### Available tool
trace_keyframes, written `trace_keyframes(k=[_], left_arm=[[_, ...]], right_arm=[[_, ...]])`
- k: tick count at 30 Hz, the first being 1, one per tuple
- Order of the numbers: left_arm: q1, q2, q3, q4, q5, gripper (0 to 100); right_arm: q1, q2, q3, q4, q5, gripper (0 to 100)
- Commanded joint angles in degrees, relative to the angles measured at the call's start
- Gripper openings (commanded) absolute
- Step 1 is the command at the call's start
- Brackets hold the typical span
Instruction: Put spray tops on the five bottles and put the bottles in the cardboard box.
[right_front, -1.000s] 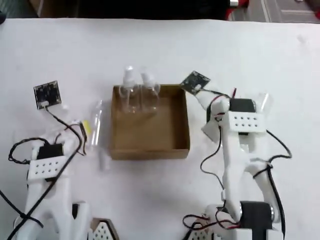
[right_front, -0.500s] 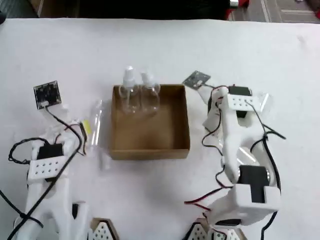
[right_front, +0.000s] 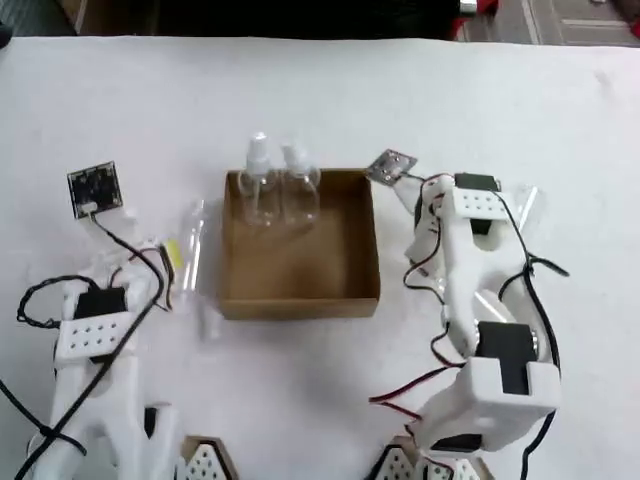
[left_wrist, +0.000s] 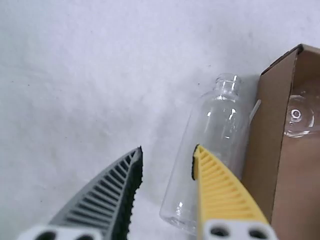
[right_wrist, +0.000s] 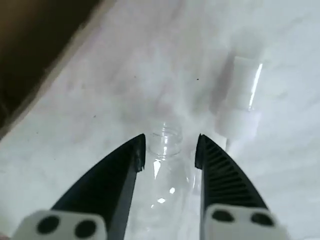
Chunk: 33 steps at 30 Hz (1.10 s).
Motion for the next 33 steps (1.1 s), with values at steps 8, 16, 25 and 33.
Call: trace_keyframes(k=[8, 16, 25, 33], left_arm=[[0.7, -1.5, -0.4, -1.1, 0.4, 16], [0.7, -1.5, -0.4, -1.1, 0.4, 16], [0.5, -1.5, -0.4, -1.1, 0.4, 16], [0.4, -1.5, -0.4, -1.1, 0.4, 16]], right_arm=[[0.3, -0.6, -0.7, -0.7, 1.1, 14.1], [0.2, -0.5, -0.7, -0.7, 1.1, 14.1], [0.2, -0.5, -0.7, -0.7, 1.1, 14.1], [0.2, -0.5, -0.7, -0.7, 1.1, 14.1]])
